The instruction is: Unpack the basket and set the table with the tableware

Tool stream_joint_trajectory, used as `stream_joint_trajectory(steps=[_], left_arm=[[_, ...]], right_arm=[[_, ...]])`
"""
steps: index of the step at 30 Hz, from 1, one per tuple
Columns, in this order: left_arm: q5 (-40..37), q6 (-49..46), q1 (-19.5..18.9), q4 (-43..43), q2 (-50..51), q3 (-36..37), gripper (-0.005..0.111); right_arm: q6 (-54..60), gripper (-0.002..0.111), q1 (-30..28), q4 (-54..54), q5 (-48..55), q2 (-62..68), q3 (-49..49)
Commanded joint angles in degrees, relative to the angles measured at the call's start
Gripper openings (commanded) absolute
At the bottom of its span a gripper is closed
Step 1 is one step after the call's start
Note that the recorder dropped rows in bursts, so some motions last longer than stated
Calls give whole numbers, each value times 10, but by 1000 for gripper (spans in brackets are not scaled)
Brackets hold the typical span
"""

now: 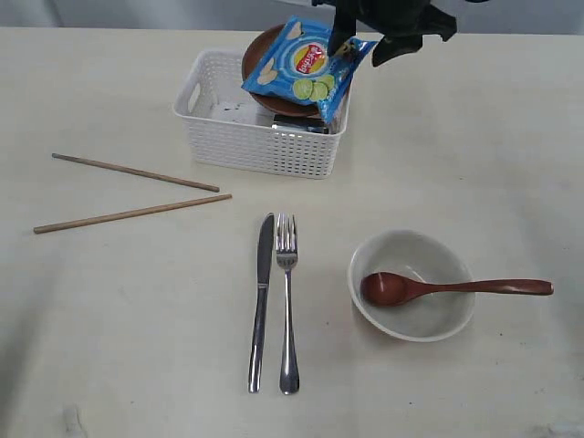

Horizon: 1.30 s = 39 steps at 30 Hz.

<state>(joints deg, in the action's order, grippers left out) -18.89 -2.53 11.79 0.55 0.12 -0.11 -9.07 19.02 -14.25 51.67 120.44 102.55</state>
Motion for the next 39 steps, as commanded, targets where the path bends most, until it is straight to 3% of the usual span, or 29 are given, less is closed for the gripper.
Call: stream_joint_trajectory(steps=[1, 7, 8, 9, 16, 20, 24, 28, 39], left_arm=[[5, 0, 4, -1, -1, 1, 0], [5, 0, 4, -1, -1, 1, 0], [5, 0, 4, -1, -1, 1, 0], [5, 0, 4, -1, -1, 1, 0], [5, 0, 4, -1, -1, 1, 0], [5, 0, 4, -1, -1, 1, 0], [5, 0, 4, -1, -1, 1, 0], [5, 0, 4, -1, -1, 1, 0], [5, 0, 4, -1, -1, 1, 0]], right_arm=[[4, 48, 5, 2, -31, 0, 6], [36, 23, 14, 3, -30, 13, 6], [66, 6, 27, -3, -34, 12, 6], [82, 0, 35, -3, -40, 7, 6], [91, 0, 63, -34, -62, -4, 8], [22, 17, 28, 36, -40, -5, 23], [-51, 14, 27, 181, -12, -3, 23], [-44, 0, 30, 171, -19, 1, 23], [-42, 0, 59, 167, -25, 40, 23]])
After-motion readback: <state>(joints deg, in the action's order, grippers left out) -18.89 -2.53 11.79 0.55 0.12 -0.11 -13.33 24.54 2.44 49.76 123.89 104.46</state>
